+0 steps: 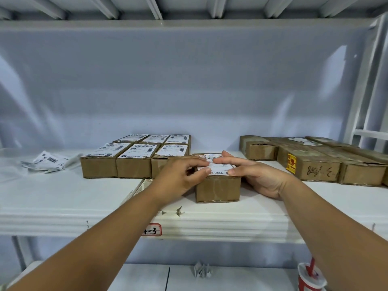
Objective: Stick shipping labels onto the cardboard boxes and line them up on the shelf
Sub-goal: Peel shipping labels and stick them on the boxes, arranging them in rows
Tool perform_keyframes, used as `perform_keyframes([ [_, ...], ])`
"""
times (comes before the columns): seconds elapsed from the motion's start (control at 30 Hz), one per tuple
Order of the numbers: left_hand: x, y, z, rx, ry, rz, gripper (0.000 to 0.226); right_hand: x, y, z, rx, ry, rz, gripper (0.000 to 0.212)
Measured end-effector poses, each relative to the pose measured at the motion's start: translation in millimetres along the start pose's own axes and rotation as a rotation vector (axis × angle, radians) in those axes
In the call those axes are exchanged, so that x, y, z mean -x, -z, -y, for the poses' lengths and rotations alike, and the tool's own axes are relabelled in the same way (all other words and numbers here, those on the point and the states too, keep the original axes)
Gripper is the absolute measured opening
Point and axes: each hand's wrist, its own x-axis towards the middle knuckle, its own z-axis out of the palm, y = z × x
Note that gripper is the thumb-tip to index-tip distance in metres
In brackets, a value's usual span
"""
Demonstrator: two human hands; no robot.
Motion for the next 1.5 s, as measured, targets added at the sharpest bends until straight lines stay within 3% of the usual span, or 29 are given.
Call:
perform_keyframes([
  [0.07, 1.0, -1.1, -1.9, -0.163, -0.089, -0.088, 0.031, 0.9, -0.5, -0.6, -0.015, 0.017, -0.066, 0.038],
  [0.27, -3.1, -4.4, -5.5, -0.449, -0.144, -0.111, 0.061, -3.6, -0.1, -8.0, 0.043, 0.074, -0.277, 0.015],
  [0.33, -2.4, -4.3, -5.8, -0.468, -0.139, -0.058, 0.055, -4.5, -0.5, -9.7, 0.056, 0.079, -0.34, 0.018],
  [0.43, -2.1, -5.6, -7.5, -0.465, -0.138, -0.054, 0.036, -0.9, -2.8, -8.4, 0.085, 0.075, -0.37, 0.043],
  [0.53, -4.1, -8.8, -8.9, -0.47, -0.095, -0.116, 0.032, 1.0, -5.8, -8.2, 0.118, 0.095, -0.348, 0.028],
  [0.7, -22.8, -8.9, -9.2, -0.744, -0.129, -0.105, 0.03, -10.5, 1.2, -15.9, 0.625, 0.217, -0.538, 0.027],
  [0.87, -37.9, -15.3, -6.3, -1.101, -0.168, -0.118, 0.023, -39.2, 4.2, -0.4, 1.124, 0.085, -0.548, 0.032],
  [0.97, -42.4, -14.3, 8.0, -0.981, -0.149, -0.265, 0.03, -71.5, 10.0, 2.8, 1.26, 0.028, -0.508, 0.029],
  [1.1, -42.3, -1.5, 20.4, -0.815, -0.05, -0.396, 0.016, -116.3, 19.0, -1.5, 1.271, -0.056, -0.535, 0.031],
  [1.23, -42.4, 2.9, 23.2, -0.688, 0.168, -0.401, 0.032, -154.8, 20.7, -6.2, 1.244, -0.09, -0.6, 0.033],
  [1.5, -40.3, -2.2, 25.5, -0.746, 0.143, -0.312, 0.026, -171.1, 19.8, -22.4, 1.072, 0.069, -0.615, 0.031],
])
